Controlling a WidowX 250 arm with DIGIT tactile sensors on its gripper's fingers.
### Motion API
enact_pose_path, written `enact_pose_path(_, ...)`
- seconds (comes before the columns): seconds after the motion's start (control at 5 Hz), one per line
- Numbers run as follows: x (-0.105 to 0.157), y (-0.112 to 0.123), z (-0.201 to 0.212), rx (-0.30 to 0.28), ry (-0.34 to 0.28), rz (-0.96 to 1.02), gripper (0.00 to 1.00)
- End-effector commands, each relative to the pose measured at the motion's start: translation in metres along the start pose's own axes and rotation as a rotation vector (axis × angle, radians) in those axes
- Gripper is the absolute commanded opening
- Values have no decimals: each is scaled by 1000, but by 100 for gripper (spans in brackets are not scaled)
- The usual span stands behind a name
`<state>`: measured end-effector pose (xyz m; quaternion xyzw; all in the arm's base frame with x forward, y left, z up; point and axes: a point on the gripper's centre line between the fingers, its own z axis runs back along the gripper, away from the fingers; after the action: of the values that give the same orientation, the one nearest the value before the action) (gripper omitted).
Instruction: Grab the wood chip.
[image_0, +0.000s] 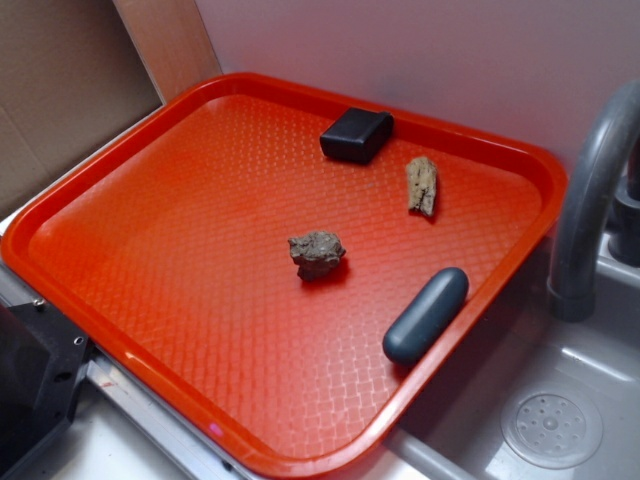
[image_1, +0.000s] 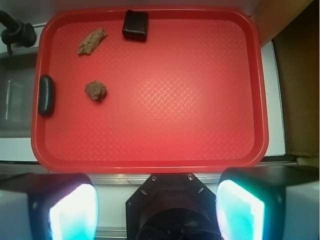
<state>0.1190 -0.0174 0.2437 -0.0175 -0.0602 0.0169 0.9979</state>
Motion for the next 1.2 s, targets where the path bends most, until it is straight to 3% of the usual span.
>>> enact_pose_path(0.0,0,0,0,0,0,0,100)
enact_pose_path(0.2,34,-8,-55,123,-85,214,100)
enact_pose_path(0.6,110,-47,-133,-97,-301,478,100)
enact_pose_path(0.8,133,-54,-165,-133,-257,513,100)
enact_pose_path(1.0,141,-61,-169,-130,-232,496,100)
